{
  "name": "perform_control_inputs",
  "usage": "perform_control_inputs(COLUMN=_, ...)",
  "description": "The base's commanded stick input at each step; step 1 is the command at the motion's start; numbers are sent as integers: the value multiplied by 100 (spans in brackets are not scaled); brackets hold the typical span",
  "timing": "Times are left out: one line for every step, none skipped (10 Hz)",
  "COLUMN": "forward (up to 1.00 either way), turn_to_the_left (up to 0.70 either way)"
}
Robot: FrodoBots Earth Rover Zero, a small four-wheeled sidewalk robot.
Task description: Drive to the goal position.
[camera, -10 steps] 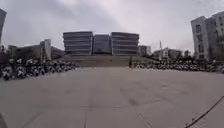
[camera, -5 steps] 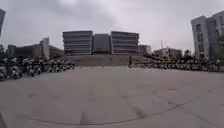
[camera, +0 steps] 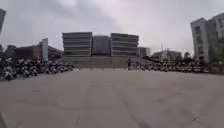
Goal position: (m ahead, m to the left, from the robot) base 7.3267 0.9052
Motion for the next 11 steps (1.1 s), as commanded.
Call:
perform_control_inputs(forward=70, turn_to_the_left=1)
perform_control_inputs(forward=70, turn_to_the_left=1)
perform_control_inputs(forward=70, turn_to_the_left=1)
perform_control_inputs(forward=70, turn_to_the_left=1)
perform_control_inputs(forward=70, turn_to_the_left=4)
perform_control_inputs(forward=70, turn_to_the_left=12)
perform_control_inputs(forward=70, turn_to_the_left=15)
perform_control_inputs(forward=70, turn_to_the_left=4)
perform_control_inputs(forward=70, turn_to_the_left=2)
perform_control_inputs(forward=70, turn_to_the_left=2)
perform_control_inputs(forward=70, turn_to_the_left=2)
